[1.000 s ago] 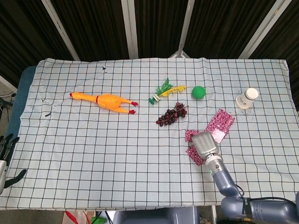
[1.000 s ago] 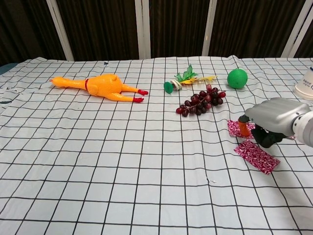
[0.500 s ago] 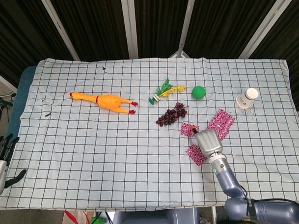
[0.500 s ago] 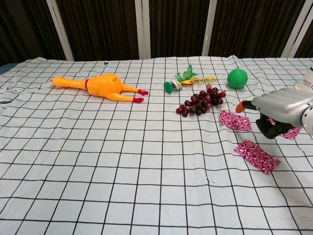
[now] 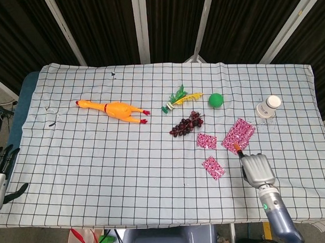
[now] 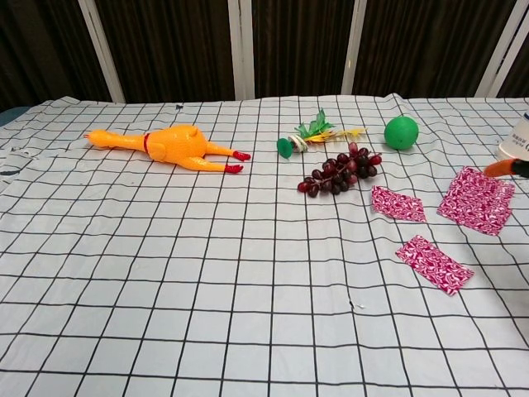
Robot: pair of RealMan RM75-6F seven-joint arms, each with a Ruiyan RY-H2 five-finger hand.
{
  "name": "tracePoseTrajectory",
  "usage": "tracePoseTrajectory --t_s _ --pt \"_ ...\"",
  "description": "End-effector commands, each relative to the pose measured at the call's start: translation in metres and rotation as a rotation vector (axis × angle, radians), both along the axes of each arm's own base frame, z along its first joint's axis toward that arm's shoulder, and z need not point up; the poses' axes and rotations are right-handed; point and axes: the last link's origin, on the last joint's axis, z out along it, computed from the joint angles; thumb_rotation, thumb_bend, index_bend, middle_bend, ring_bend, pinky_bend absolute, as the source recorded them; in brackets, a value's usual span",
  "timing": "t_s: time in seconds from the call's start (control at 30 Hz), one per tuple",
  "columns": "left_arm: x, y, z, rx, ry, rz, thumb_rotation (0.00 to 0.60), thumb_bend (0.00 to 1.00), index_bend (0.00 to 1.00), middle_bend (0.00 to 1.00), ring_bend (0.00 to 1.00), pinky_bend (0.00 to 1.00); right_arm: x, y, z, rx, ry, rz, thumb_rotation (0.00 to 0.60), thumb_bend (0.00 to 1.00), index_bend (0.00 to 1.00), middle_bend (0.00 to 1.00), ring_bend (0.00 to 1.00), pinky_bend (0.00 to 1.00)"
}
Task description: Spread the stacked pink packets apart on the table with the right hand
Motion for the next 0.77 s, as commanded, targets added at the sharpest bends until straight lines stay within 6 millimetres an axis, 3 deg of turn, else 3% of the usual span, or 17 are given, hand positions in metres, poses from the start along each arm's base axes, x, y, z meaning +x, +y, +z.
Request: tracePoseTrajectory --t_s 0.03,0.17,0.37,0.77 --pt "-0.001 0.000 0.001 0.001 -0.005 0.006 0.600 0.22 0.11 0.02 0.03 0.17 -0.019 0.038 0.025 -0.078 -0.088 -0.019 0.600 0.67 0.00 0.23 0.26 0.30" --pt "-0.004 -0.001 0.003 0.003 -0.011 0.030 0.600 0.21 0.11 0.02 0.03 0.17 -0.033 0.057 0.036 -0.154 -0.141 0.046 0.600 0.60 0.00 0.16 0.19 0.27" --pt "-0.006 -0.001 0.004 0.002 -0.010 0.073 0.600 0.17 0.11 0.00 0.03 0.17 -0.047 0.064 0.046 -0.214 -0.174 0.111 0.600 0.49 0.00 0.12 0.16 0.23" --pt "-0.004 -0.002 0.004 -0.004 -0.003 0.058 0.600 0.16 0.11 0.00 0.03 0.17 -0.053 0.064 0.059 -0.275 -0.180 0.099 0.600 0.48 0.00 0.12 0.16 0.23"
